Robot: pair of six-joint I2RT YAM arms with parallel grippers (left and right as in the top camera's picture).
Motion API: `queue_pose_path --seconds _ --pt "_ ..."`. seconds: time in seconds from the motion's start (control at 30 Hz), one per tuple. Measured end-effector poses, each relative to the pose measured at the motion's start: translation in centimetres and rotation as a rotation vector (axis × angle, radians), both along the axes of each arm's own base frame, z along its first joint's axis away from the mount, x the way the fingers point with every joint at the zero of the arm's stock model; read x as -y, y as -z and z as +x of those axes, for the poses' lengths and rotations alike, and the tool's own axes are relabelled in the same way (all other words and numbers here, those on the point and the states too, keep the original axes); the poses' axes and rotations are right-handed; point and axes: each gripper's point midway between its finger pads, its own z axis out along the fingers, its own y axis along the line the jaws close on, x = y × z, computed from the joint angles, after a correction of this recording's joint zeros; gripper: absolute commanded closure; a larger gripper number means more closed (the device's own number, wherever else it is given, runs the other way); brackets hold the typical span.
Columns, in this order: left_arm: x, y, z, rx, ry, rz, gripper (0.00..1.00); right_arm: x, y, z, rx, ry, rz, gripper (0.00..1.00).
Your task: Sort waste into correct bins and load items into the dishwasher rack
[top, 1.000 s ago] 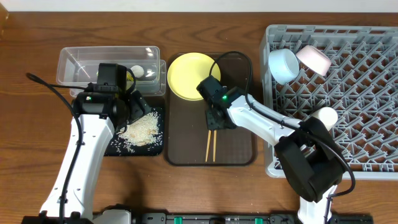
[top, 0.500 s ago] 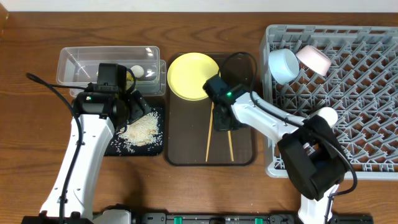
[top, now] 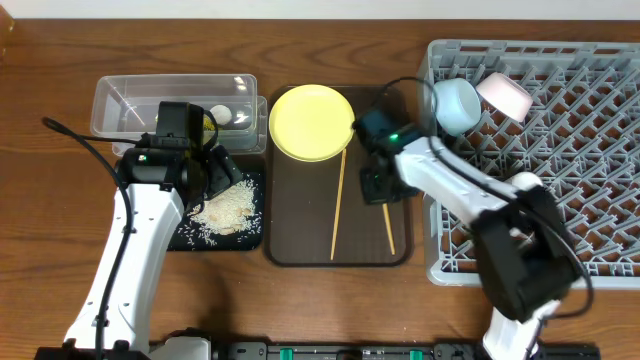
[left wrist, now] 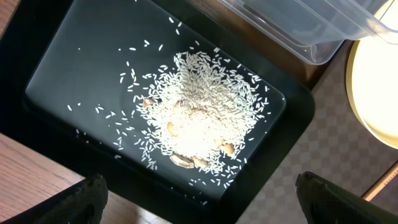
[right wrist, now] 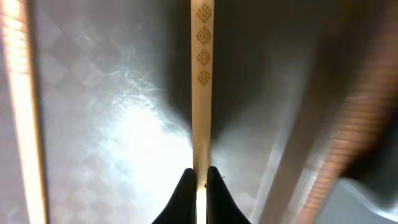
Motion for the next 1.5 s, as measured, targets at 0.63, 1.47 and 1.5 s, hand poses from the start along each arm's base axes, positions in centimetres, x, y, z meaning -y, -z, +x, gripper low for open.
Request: queue_pose_path --seconds 0.63,1.47,1.5 --pt "0.0 0.0 0.0 0.001 0.0 0.0 0.01 11.7 -10.3 1.7 0.192 0.146 0.033 0.99" --pt "0.0 0.0 0.1 0.004 0.0 0.0 0.01 8.6 -10.2 5.2 0.331 0.082 0.196 0.61" --pt "0.0 0.0 0.1 0.004 0.0 0.0 0.01 7.7 -10.7 5.6 0.349 0.063 0.23 0.6"
